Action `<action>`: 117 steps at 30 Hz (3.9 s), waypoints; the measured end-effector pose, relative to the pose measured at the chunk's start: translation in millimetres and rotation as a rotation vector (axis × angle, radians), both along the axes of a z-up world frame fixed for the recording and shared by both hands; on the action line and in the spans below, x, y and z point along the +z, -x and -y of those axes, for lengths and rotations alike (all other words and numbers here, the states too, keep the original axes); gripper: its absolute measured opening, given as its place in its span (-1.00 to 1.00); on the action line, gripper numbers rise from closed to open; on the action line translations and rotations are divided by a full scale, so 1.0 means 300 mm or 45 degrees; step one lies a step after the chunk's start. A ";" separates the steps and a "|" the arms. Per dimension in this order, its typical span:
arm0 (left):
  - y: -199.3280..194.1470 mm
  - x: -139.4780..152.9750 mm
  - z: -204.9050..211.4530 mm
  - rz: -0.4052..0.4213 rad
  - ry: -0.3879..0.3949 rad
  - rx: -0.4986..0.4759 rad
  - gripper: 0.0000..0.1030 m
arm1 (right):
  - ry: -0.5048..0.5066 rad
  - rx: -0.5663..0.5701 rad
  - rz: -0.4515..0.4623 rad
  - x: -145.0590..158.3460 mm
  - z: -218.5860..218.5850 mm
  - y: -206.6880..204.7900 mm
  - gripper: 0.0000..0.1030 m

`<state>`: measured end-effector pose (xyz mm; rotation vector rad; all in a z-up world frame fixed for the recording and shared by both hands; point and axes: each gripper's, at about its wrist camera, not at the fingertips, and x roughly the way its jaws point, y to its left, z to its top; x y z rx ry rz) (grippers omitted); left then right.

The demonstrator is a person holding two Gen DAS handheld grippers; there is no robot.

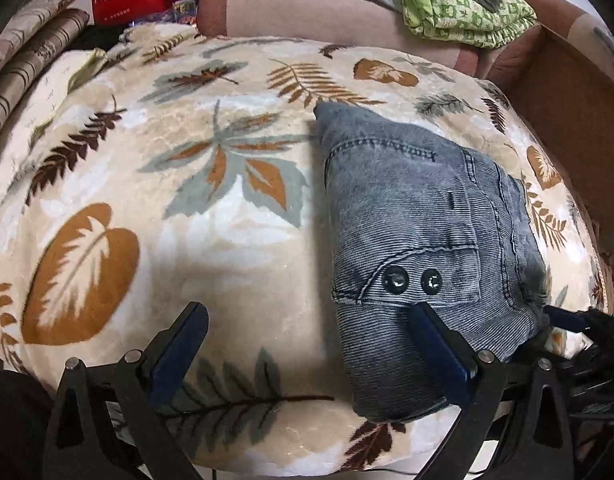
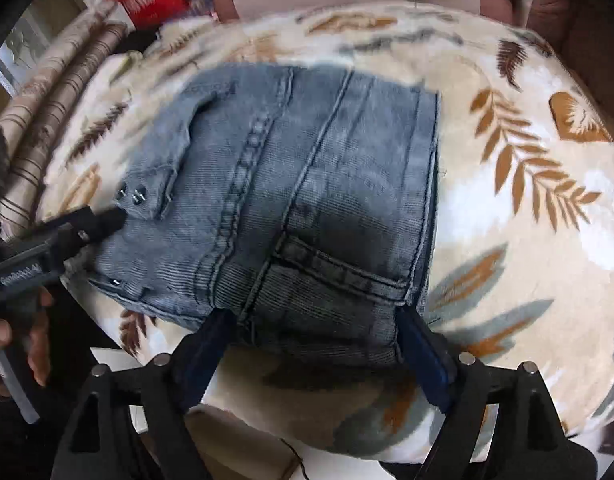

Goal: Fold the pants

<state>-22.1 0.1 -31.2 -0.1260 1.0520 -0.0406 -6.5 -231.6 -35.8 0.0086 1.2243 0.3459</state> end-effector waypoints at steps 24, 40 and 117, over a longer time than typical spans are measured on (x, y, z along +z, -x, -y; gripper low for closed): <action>-0.270 -0.083 0.041 -0.174 0.473 -0.109 0.48 | -0.815 -0.300 -0.388 -0.131 0.302 -0.250 0.65; -0.212 0.007 0.066 -0.032 0.289 -0.190 -0.55 | -0.473 -0.169 -0.165 0.024 0.164 -0.190 -0.55; -0.188 0.063 -0.157 0.175 -0.184 0.120 0.77 | -0.459 -0.051 0.002 0.075 -0.217 -0.254 0.68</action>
